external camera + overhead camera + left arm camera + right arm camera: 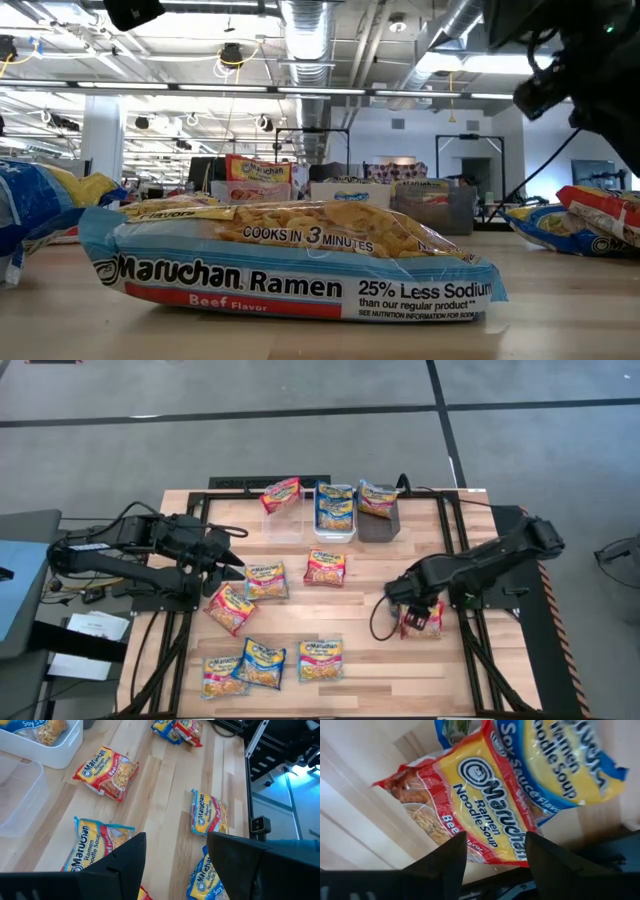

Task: Sort Maruchan noodles
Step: Put the red noodle pack into the transparent bin

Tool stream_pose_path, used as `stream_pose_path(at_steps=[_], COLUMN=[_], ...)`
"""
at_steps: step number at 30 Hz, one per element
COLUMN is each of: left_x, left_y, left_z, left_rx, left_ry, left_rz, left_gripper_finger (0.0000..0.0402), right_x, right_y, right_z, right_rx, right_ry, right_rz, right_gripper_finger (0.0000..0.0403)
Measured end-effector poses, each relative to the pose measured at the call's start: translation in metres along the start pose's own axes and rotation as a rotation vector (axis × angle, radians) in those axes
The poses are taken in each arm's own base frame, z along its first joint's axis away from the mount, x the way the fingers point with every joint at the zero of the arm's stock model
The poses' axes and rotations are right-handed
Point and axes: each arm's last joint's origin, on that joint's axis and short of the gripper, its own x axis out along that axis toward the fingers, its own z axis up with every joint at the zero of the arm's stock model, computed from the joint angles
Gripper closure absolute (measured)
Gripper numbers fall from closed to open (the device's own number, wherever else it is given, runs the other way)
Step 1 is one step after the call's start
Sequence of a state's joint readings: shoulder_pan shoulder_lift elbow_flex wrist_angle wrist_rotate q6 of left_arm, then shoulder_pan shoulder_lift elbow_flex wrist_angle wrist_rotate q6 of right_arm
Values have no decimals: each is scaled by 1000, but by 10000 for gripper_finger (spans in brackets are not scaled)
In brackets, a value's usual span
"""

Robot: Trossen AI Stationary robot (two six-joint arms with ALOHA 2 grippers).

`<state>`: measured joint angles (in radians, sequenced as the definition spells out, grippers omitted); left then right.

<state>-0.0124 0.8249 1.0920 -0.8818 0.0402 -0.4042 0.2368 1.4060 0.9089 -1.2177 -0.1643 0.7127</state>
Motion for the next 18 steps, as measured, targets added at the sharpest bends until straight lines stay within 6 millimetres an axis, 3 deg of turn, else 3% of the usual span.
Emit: stream_pose_path(at_steps=[18], left_x=[0], left_y=[0], left_z=[0], left_rx=[0], left_ry=[-1], left_rz=[1], left_gripper_finger=[205], right_x=[40], right_y=[13], right_z=[25], right_rx=[4], right_ry=[169], right_rz=[-102], right_gripper_finger=[179])
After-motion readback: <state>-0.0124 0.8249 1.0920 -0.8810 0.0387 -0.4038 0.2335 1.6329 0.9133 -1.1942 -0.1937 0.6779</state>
